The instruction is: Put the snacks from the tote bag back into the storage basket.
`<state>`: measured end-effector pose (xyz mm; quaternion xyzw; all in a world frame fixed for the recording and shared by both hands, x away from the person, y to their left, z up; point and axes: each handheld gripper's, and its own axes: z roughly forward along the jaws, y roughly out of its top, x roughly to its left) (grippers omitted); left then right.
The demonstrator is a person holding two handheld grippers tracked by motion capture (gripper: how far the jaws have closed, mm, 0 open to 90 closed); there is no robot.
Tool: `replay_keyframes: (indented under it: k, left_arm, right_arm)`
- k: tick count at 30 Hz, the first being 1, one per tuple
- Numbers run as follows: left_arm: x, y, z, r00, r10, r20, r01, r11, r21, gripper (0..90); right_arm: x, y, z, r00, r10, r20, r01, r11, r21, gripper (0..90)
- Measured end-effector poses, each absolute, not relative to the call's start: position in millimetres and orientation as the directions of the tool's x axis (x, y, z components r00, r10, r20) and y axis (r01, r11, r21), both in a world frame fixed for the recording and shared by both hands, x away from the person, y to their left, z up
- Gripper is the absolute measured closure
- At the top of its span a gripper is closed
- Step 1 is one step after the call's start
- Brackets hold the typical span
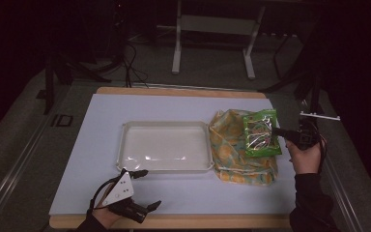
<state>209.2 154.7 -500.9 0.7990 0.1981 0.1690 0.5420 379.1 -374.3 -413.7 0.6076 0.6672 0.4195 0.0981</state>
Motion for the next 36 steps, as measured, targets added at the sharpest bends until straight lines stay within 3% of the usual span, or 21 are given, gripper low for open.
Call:
replay_keyframes:
  k: [14, 36]
  left_arm:
    - [209, 154, -501, 0.866, 0.497, 0.058, 0.132, -0.338, 0.932, 1.3]
    - [209, 154, -501, 0.866, 0.496, 0.06, 0.129, -0.339, 0.932, 1.3]
  right_arm:
    - [365, -390, -400, -0.225, 0.894, 0.388, 0.707, -0.124, 0.696, 88.3]
    - [361, -378, -363, -0.273, 0.884, 0.38, 0.663, -0.113, 0.74, 88.3]
